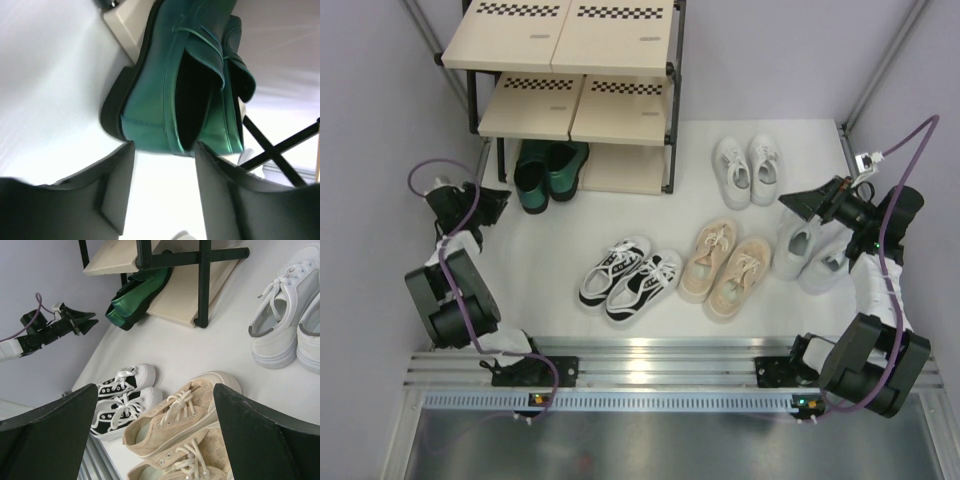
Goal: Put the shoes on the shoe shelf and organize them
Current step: Place the shoe at the shoe shelf.
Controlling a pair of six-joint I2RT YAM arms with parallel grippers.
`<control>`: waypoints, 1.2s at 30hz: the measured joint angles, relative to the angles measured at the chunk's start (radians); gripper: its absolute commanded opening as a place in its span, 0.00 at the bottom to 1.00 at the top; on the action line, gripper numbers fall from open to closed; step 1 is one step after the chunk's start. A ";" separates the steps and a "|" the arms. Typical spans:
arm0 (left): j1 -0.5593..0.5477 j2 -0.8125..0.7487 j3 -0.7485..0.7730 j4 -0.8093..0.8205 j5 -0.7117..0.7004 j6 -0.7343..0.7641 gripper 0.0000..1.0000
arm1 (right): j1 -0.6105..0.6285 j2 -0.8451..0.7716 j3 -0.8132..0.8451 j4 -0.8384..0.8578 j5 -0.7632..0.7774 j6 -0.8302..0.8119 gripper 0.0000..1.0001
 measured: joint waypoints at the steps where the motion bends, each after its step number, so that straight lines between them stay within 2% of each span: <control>1: 0.000 -0.033 -0.024 0.000 -0.007 0.000 0.27 | 0.000 0.000 0.000 -0.001 0.000 -0.002 1.00; 2: 0.002 -0.073 -0.056 -0.003 -0.014 0.000 0.18 | 0.000 0.000 0.000 -0.003 0.000 -0.002 0.99; 3: 0.003 -0.113 -0.087 -0.003 -0.018 0.001 0.00 | 0.000 0.000 0.000 -0.005 0.000 -0.003 0.99; 8: 0.003 -0.215 -0.189 -0.011 -0.036 0.000 0.00 | 0.000 -0.004 0.000 -0.008 0.000 -0.005 0.99; 14: -0.003 -0.122 -0.204 -0.020 -0.016 0.001 0.00 | -0.003 -0.008 0.000 -0.009 0.000 -0.005 0.99; 22: -0.082 0.099 -0.098 -0.042 -0.018 0.002 0.00 | -0.005 -0.012 0.000 -0.011 0.001 -0.010 0.99; 28: -0.117 0.151 -0.001 -0.044 -0.029 0.003 0.02 | -0.005 -0.012 0.000 -0.011 0.002 -0.012 0.99; 36: -0.116 0.171 0.050 -0.092 -0.028 0.007 0.09 | -0.006 -0.012 0.000 -0.011 0.002 -0.018 0.99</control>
